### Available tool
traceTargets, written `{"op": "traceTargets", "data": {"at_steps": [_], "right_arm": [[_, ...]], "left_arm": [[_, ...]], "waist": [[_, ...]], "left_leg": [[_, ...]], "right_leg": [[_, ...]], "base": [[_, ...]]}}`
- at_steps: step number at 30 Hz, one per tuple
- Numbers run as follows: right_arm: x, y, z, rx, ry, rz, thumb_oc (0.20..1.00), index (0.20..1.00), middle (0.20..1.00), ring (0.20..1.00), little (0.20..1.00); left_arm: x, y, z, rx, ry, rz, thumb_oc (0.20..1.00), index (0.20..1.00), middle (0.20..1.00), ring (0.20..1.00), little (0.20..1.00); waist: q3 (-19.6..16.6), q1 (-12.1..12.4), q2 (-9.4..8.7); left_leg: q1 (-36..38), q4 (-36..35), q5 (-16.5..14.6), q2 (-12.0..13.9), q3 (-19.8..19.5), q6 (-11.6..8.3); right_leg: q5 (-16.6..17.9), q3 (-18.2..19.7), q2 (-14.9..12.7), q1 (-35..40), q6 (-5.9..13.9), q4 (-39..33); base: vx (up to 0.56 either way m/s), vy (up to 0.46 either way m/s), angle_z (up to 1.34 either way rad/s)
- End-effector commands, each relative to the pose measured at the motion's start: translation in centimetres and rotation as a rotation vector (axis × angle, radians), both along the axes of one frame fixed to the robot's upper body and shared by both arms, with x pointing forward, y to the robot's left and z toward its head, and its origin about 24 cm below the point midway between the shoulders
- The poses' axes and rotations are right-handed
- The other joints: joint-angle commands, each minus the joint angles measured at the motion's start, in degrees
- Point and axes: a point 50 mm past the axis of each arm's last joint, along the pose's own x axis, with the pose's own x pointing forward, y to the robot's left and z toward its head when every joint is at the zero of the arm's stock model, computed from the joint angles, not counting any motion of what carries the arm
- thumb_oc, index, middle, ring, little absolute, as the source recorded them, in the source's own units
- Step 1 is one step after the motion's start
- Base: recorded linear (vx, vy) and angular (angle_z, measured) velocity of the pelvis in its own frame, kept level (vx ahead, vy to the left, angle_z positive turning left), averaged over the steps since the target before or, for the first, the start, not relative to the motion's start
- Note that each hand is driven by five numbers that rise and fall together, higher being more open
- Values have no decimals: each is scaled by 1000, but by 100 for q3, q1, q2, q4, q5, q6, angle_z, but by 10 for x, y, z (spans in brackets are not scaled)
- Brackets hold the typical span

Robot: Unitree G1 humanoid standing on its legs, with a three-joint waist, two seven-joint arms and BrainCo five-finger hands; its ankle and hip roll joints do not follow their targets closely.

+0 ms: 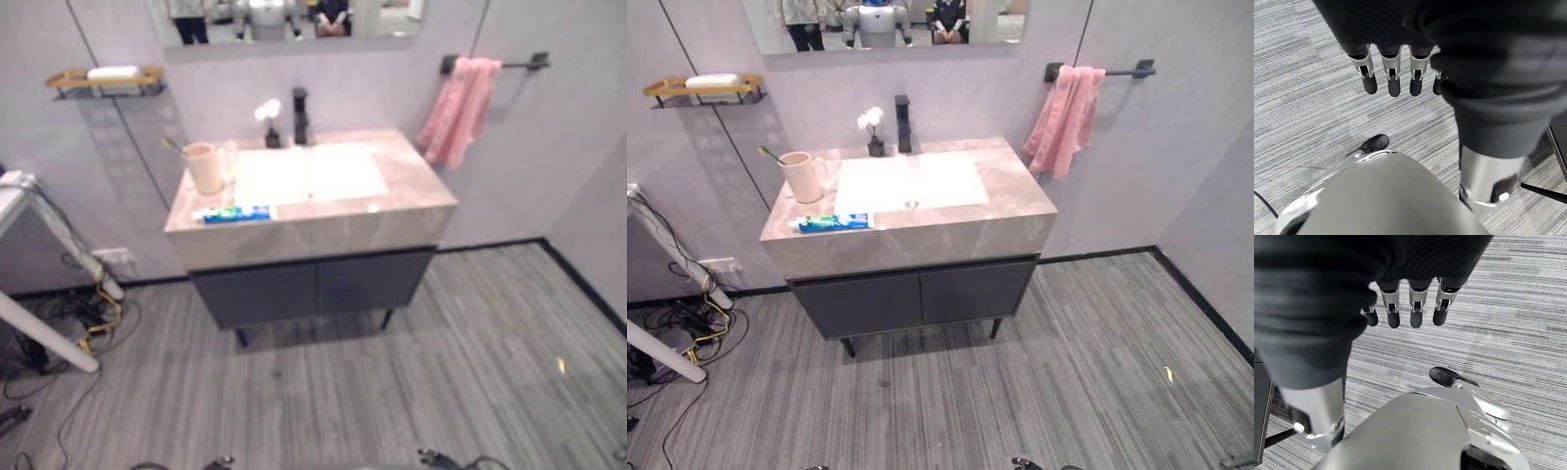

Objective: Put brush and paste in cup on sink, flatten towel.

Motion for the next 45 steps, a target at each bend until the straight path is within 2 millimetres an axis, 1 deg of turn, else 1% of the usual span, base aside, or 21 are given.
{"op": "traceTargets", "data": {"at_steps": [1, 4, 8, 14, 18, 20, 21, 22, 23, 25, 26, 27, 28, 29, 30, 33, 34, 36, 38, 40, 45], "right_arm": [[-15, 6, -5, -1, 120, 64, 1000, 1000, 1000, 1000, 1000], [-10, 8, -5, -19, 101, 119, 1000, 1000, 1000, 1000, 1000], [-3, 9, -4, -22, 77, 113, 1000, 1000, 1000, 1000, 1000], [-7, 8, -5, -35, 97, 123, 1000, 1000, 1000, 1000, 1000], [-6, 8, -4, -35, 93, 121, 1000, 1000, 1000, 1000, 1000], [-2, 6, -3, -41, 82, 118, 1000, 1000, 1000, 1000, 1000], [-3, 4, -3, -46, 80, 112, 1000, 1000, 1000, 1000, 1000], [-3, 4, -3, -46, 80, 112, 1000, 1000, 1000, 1000, 1000], [-2, 1, -2, -50, 74, 103, 1000, 1000, 1000, 1000, 1000], [1, 0, -2, -52, 59, 95, 1000, 1000, 1000, 1000, 1000], [1, 0, -2, -52, 59, 95, 1000, 1000, 1000, 1000, 1000], [2, -6, 0, -59, 48, 81, 1000, 1000, 1000, 1000, 1000], [3, -7, 1, -62, 44, 84, 1000, 1000, 1000, 1000, 1000], [5, -9, 2, -68, 39, 91, 1000, 1000, 1000, 1000, 1000], [5, -9, 2, -68, 39, 91, 1000, 1000, 1000, 1000, 1000], [5, -13, 3, -92, 38, 112, 1000, 1000, 1000, 1000, 1000], [9, -14, 3, -107, 28, 116, 1000, 1000, 1000, 1000, 1000], [9, -13, 3, -107, 33, 111, 1000, 1000, 1000, 1000, 1000], [9, -16, 4, -110, 27, 94, 1000, 1000, 1000, 1000, 1000], [16, -17, 6, -105, -1, 95, 1000, 1000, 1000, 1000, 1000], [26, -12, 8, -97, -37, 127, 1000, 1000, 1000, 1000, 1000]], "left_arm": [[-8, 6, 0, 21, 75, -23, 1000, 1000, 1000, 1000, 1000], [-8, 8, 0, 34, 76, -35, 1000, 1000, 1000, 1000, 1000], [-7, 9, 0, 46, 75, -50, 1000, 1000, 1000, 1000, 1000], [-2, 11, 1, 52, 59, -57, 1000, 1000, 1000, 1000, 1000], [1, 13, 2, 63, 49, -78, 1000, 1000, 1000, 1000, 1000], [6, 15, 3, 68, 37, -83, 1000, 1000, 1000, 1000, 1000], [9, 15, 4, 69, 28, -90, 1000, 1000, 1000, 1000, 1000], [9, 15, 4, 69, 28, -90, 1000, 1000, 1000, 1000, 1000], [12, 16, 4, 73, 20, -93, 1000, 1000, 1000, 1000, 1000], [16, 18, 6, 78, 10, -101, 1000, 1000, 1000, 1000, 1000], [16, 18, 6, 78, 10, -101, 1000, 1000, 1000, 1000, 1000], [16, 20, 6, 81, 22, -110, 1000, 1000, 1000, 1000, 1000], [15, 22, 6, 85, 25, -108, 1000, 1000, 1000, 1000, 1000], [16, 23, 7, 89, 25, -103, 1000, 1000, 1000, 1000, 1000], [16, 23, 7, 89, 25, -103, 1000, 1000, 1000, 1000, 1000], [24, 27, 9, 103, -2, -104, 1000, 1000, 1000, 1000, 1000], [35, 29, 12, 127, -33, -123, 1000, 1000, 1000, 1000, 1000], [35, 30, 12, 119, -44, -98, 1000, 1000, 1000, 1000, 1000], [32, 27, 11, 97, -46, -75, 1000, 1000, 1000, 1000, 1000], [26, 24, 9, 95, -29, -88, 1000, 1000, 1000, 1000, 1000], [19, 21, 7, 92, 7, -101, 1000, 1000, 1000, 1000, 1000]], "waist": [[91, 17, -269], [115, 30, -275], [172, 33, -248], [225, 37, -195], [315, 26, -180], [444, 44, -187], [560, 41, -193], [557, 43, -197], [661, 29, -211], [809, -3, -243], [808, -3, -244], [973, 15, -196], [1031, 19, -178], [1147, 22, -166], [1134, 31, -166], [1322, 28, -243], [1333, -37, -292], [1251, -58, -323], [1123, -59, -292], [967, -79, -269], [854, -86, -276]], "left_leg": [[281, 73, -658, -238, -139, 211], [257, 108, -693, -281, -159, 278], [200, 185, -761, -350, -141, 376], [184, 236, -821, -426, -126, 479], [166, 273, -879, -498, -87, 597], [113, 410, -952, -536, -41, 670], [102, 584, -1047, -587, -13, 721], [94, 591, -1050, -591, -11, 722], [62, 783, -1106, -632, -38, 767], [-33, 1151, -1269, -676, -51, 796], [-35, 1152, -1269, -677, -51, 796], [-167, 1747, -1631, -698, 70, 827], [-190, 1891, -1716, -682, 90, 812], [-262, 2308, -1926, -635, 144, 794], [-287, 2327, -1932, -631, 154, 795], [-648, 3532, -2562, -548, 227, 784], [-725, 3813, -2703, -463, 137, 693], [-723, 3919, -2775, -373, 87, 681], [-574, 3743, -2734, -344, 77, 663], [-352, 3415, -2631, -328, 50, 622], [-128, 2888, -2553, -388, 54, 583]], "right_leg": [[-156, -216, -153, 82, 254, 144], [-164, -156, -200, 5, 289, 283], [-167, -50, -256, -147, 340, 481], [-175, 35, -319, -282, 416, 706], [-189, 164, -372, -567, 498, 1162], [-193, 168, -435, -851, 555, 1707], [-26, 145, -559, -1086, 607, 2297], [-34, 150, -563, -1100, 609, 2314], [124, 150, -622, -1240, 613, 2694], [71, 112, -689, -1516, 556, 3348], [70, 112, -690, -1519, 556, 3350], [31, -180, -850, -1811, 458, 3260], [42, -247, -878, -1896, 457, 3128], [133, -246, -894, -2002, 512, 2700], [139, -237, -890, -2023, 511, 2701], [488, 171, -736, -2281, 674, 1723], [431, 497, -600, -2351, 670, 1803], [385, 488, -492, -2445, 614, 2185], [415, 340, -522, -2325, 616, 2125], [459, 334, -484, -2245, 647, 2054], [471, 334, -525, -2316, 670, 1992]], "base": [[9, 93, -1], [-7, 105, 0], [-15, 95, -4], [-7, 119, -12], [-24, 132, -13], [-62, 171, -33], [-42, 130, -34], [-27, 153, -34], [-27, 86, -26], [-16, 95, -2], [51, 147, 31], [64, 128, 24], [114, 132, 18], [66, 20, -5], [78, -8, -10], [166, -119, -15], [228, -214, 30], [229, -176, 82], [219, -88, 56], [209, -75, 3], [99, -44, -10]]}}
